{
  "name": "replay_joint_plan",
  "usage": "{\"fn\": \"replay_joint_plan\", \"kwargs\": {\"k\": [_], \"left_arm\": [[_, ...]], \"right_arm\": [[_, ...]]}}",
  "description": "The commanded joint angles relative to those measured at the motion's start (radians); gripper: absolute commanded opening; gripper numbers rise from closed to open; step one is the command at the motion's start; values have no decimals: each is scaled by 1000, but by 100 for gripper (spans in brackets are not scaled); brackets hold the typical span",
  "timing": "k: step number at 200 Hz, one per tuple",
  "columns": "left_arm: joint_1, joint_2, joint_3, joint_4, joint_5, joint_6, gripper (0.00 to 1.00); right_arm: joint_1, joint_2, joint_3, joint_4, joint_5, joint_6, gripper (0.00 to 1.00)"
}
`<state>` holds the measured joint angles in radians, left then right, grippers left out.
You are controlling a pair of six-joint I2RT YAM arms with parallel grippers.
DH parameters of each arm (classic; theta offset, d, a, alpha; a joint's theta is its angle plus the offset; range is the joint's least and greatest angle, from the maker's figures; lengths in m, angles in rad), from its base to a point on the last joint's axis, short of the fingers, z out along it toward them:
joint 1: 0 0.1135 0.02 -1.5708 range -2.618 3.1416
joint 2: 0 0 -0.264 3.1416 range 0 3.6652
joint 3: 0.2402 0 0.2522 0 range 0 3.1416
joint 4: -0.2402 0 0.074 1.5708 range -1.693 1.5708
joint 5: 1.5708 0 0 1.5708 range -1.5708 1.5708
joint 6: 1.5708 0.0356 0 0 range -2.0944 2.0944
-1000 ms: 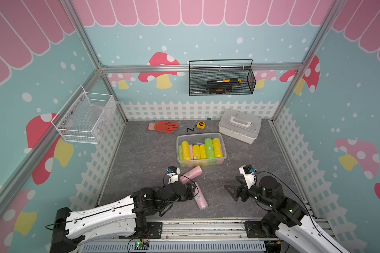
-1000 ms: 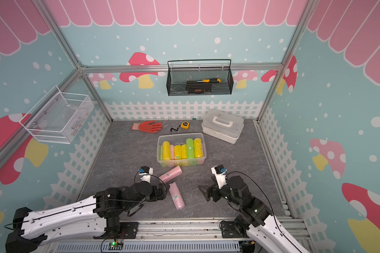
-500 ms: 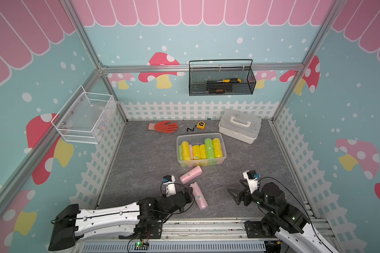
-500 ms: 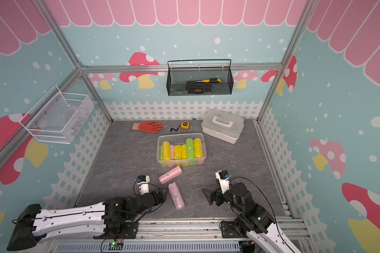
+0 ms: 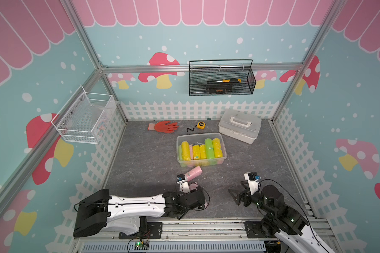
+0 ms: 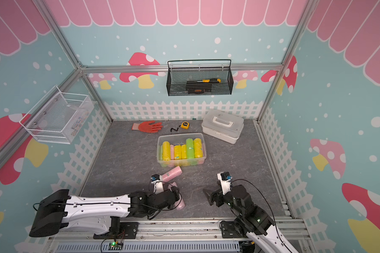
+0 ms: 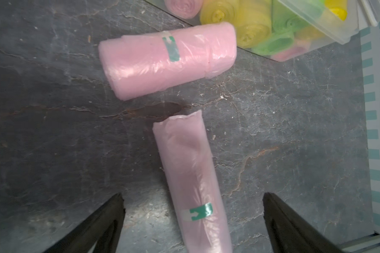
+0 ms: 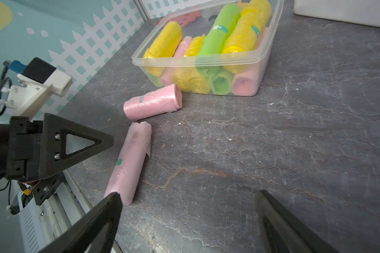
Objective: Put the roll of trash bags into the storage box
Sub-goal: Pick up the roll of trash bags from the center of the board.
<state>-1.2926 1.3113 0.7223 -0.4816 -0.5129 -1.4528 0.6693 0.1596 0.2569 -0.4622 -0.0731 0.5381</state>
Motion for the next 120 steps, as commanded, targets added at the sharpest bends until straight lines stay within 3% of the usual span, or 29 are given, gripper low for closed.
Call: {"fn": "replay_joint_plan", "kwargs": {"k": [1,34,66,120], "left_arm": [[-5,84,97,-162,28,-22,95],[-5,195,156,-187,81,-48,94],[-4,229,144,-199,55,-141,94],[9,280,184,-212,84,-112,88]], "right_arm": [[3,24,5,-19,51,33,97],[3,44,4,-5,45,29,99],[3,28,0,-3,48,33,99],[3,19,-7,-3,62,39,99]]}}
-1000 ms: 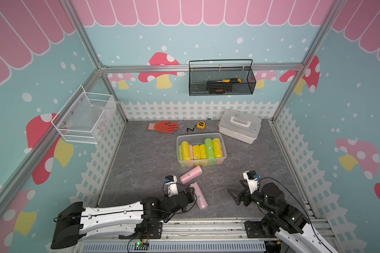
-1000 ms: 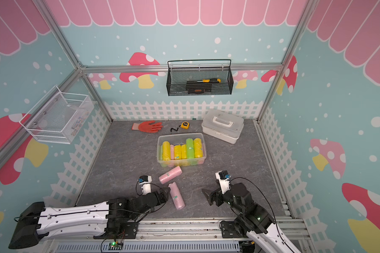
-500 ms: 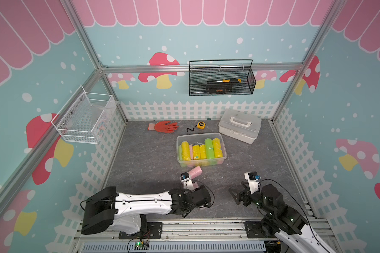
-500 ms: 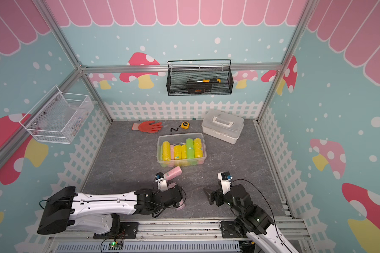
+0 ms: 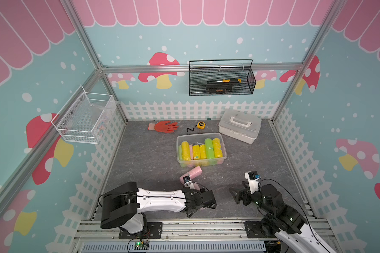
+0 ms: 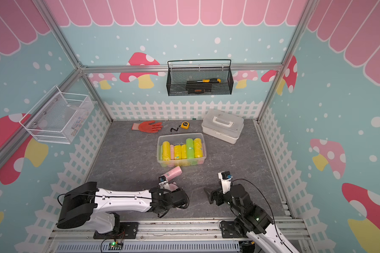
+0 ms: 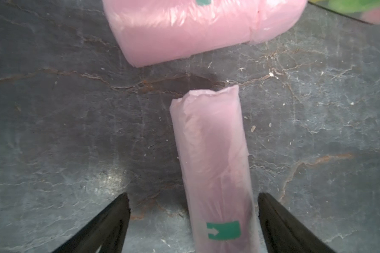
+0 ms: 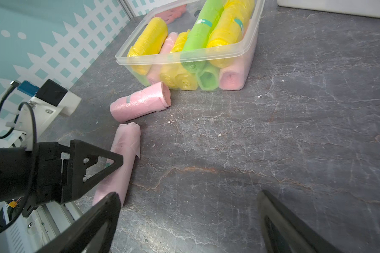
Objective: Put the roll of trash bags into the storage box
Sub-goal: Pick up the roll of trash bags from the center of the board.
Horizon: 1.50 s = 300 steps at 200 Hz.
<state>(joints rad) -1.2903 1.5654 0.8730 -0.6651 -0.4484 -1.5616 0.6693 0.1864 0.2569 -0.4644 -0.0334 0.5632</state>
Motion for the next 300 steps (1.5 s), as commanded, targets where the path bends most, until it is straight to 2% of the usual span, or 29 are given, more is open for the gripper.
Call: {"fn": "replay_joint_plan", "kwargs": {"k": [1,65,84,114,131,167,186,231,249,284,300], "left_arm": [[7,26,33,-27,20,-2,87],[49,94,64,-25,81,40,81],[58,121,84,-26,98,74,63],[71,154,100,-27,123,95,29],[81,157,91,-27,123,92,25],[84,121,67,-53,99,71,25],[84,81,37,-60,87,53,0],[80,-21,-3,-111,22,48,0],[79,-51,-2,-113,15,126,0],[37,-123,11,-113,-57,178,0],[28,-163,43,-116,-69,257,0]], "right_arm": [[3,-7,-7,0,22,13,99],[2,9,-14,8,30,15,99],[3,12,-18,14,25,14,99],[3,12,-21,19,22,11,99],[3,10,-24,22,20,9,99],[1,8,-28,27,18,7,99],[3,6,-31,28,18,7,99],[3,4,-36,31,22,7,99],[3,4,-38,33,23,6,99],[2,4,-43,39,26,3,99],[3,4,-47,41,24,7,99]]}}
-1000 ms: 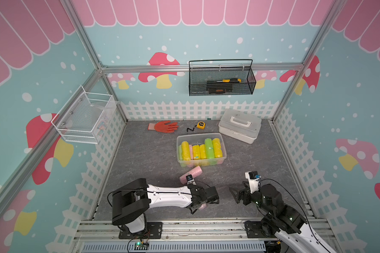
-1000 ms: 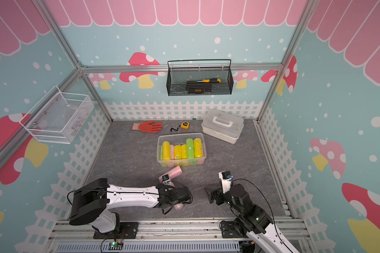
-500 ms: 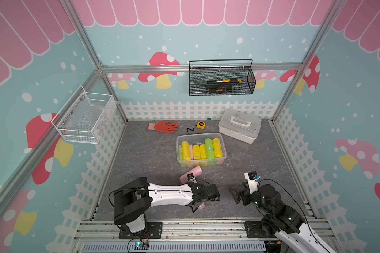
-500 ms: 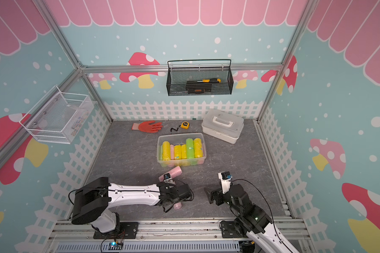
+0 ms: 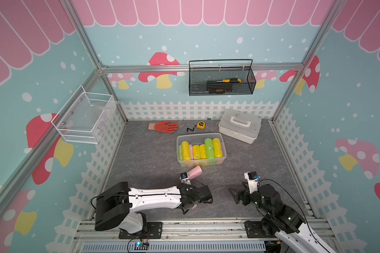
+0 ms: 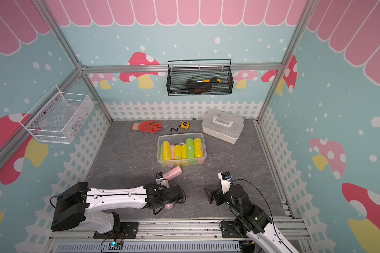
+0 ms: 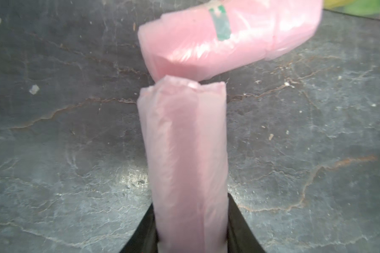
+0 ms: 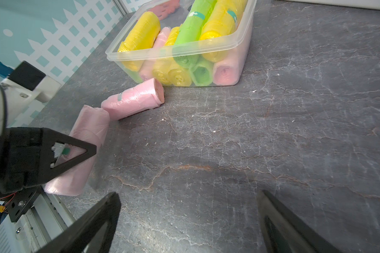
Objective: Put the roll of trash bags into the storage box
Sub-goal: Pick up the roll of trash bags from the center of the board, then place the roll of trash bags in the storage box.
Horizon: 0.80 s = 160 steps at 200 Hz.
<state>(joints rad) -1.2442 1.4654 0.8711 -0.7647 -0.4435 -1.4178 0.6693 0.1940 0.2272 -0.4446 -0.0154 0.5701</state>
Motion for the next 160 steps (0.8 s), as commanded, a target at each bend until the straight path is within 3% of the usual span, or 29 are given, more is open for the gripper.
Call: {"fn": "replay_joint_plan", "kwargs": {"k": [1,49,102,138,160], "left_arm": [[-17,-65,47,-18,-73,119,0],[7,-104,282,-125,-136,401,0],[206,-32,440,-137,-21,574,0],[364,97,583,-140,109,680,0],[407,188,695,-154,117,723,0]], "right_arm": [[2,-4,-17,20,6,0,99],[3,-11,-23,21,22,0,99],[3,-19,-30,19,21,5,99],[3,-10,-33,25,31,4,99],[2,-3,-34,25,36,10,99]]}}
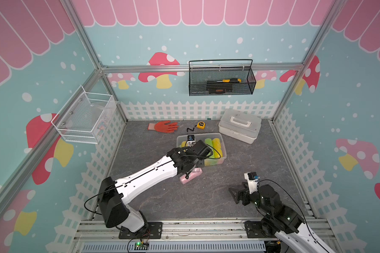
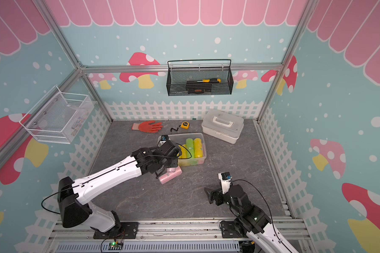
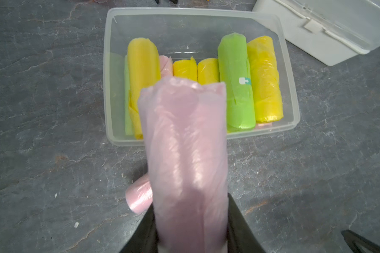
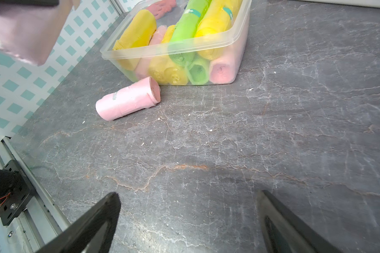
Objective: Put the roll of trash bags into the storage box
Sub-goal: Place the roll of trash bags in the storage box.
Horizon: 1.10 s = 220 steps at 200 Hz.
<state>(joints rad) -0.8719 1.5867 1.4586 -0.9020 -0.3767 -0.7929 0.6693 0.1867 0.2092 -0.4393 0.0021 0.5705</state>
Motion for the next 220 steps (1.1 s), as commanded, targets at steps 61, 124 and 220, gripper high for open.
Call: {"fn": "replay_joint_plan", "kwargs": {"k": [61,124,220], "left_arm": [[104,259,320,-84,51,151,0],[189,420,406,-82,146,164,0],[252,549,431,-73,167,155,2]], "right_arm": [[1,-9,-16,15,31,5,99],[3,2,-17,15,37,11,98],[3,13,-35,22,58,21,98]]}}
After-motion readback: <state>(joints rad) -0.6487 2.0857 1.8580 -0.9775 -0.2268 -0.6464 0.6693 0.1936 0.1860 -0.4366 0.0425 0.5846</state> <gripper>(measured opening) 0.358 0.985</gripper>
